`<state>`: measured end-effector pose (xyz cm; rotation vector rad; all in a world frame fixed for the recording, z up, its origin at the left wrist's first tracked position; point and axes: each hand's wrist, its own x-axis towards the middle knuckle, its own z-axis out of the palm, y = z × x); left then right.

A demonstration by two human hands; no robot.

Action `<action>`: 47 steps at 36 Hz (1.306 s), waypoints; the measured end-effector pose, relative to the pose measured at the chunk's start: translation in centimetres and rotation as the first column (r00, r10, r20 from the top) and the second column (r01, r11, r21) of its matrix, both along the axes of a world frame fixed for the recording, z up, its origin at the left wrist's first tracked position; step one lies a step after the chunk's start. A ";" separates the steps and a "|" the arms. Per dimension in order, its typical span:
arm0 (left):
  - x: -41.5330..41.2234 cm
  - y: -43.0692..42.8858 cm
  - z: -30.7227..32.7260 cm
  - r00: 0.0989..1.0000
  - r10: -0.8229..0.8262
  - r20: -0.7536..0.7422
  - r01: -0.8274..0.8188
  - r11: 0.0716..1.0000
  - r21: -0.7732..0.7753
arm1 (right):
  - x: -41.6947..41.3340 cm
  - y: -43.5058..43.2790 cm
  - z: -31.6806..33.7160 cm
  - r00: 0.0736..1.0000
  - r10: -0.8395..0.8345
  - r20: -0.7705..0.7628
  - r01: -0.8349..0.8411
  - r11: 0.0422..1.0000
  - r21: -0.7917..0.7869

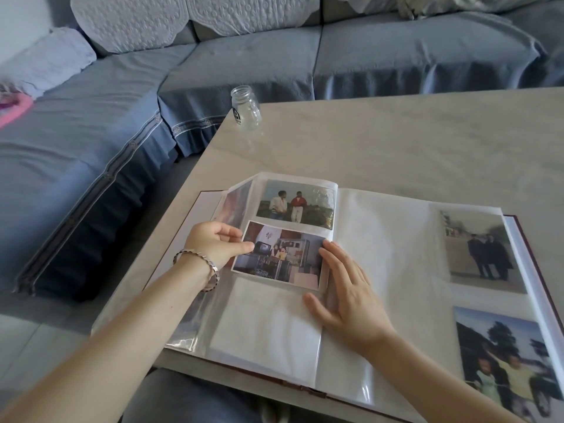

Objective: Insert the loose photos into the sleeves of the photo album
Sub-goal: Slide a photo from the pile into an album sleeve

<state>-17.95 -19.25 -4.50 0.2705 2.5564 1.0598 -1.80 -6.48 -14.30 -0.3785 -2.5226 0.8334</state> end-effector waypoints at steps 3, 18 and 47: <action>-0.1 -0.1 0.2 1.000 0.019 -0.006 -0.019 1.000 -0.005 | 0.0 0.0 0.0 1.000 0.005 -0.004 -0.005 1.000 -0.008; 0.4 0.7 3.6 0.998 -0.059 0.006 0.057 0.985 0.163 | 0.3 0.3 -0.1 0.997 0.073 -0.034 -0.075 0.995 -0.067; 0.3 -0.4 0.7 0.974 -0.072 -0.213 0.107 0.982 0.158 | 0.6 0.4 0.0 0.997 0.071 0.002 -0.071 0.996 -0.046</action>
